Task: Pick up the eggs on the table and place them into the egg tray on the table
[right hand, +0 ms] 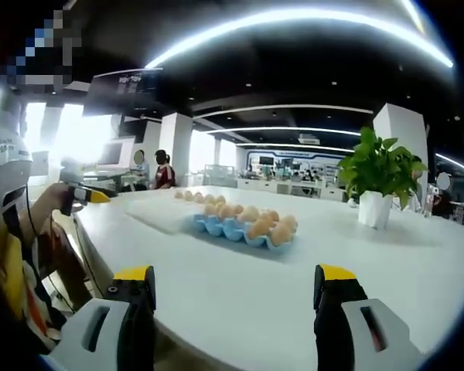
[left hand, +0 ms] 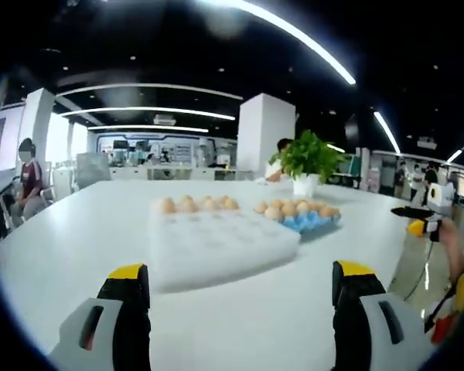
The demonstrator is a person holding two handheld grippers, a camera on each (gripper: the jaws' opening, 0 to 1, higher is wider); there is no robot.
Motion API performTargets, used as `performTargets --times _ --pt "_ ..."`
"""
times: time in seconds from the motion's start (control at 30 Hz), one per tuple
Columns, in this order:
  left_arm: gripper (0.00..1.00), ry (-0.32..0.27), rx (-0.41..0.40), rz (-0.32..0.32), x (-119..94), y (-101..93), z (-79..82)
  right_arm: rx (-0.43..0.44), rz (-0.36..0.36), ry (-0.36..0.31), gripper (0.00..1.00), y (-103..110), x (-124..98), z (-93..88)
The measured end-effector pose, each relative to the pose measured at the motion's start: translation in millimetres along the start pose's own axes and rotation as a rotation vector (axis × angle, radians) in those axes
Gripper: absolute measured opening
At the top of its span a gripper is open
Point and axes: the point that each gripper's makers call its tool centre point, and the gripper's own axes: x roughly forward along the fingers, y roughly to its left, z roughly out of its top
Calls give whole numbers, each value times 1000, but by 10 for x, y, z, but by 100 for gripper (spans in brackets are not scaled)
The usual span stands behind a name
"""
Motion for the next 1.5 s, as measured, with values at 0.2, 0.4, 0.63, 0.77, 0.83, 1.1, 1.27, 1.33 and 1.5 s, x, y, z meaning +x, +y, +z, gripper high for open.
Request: performTargets --times 0.2,0.4,0.63,0.77,0.83,1.1,1.27,1.33,1.5 --pt "100 0 -25 3 -57 -12 -41 -1 -3 -10 88 7 -17 32" --pt "100 -1 -45 8 -68 -3 -111 3 -13 -3 88 -21 -32 8" --pt "100 11 -38 -9 -10 -40 -119 -1 -13 -8 88 -17 -31 22" --pt "100 15 -30 -13 -2 -50 -115 1 -21 -4 88 -39 -42 8" --pt "100 16 -31 -14 -2 -57 -119 3 -22 -3 88 -40 -44 4" --pt "100 25 -31 -17 8 -62 -137 1 -20 -4 88 -40 -49 -1" --pt "100 24 -23 -25 30 -75 -85 1 -15 -4 88 -23 -51 -6" --pt "100 21 -21 -32 49 -72 -45 1 -17 -3 88 -32 -55 -11" --pt "100 32 9 -65 186 -88 59 5 -18 0 88 -48 -39 -33"
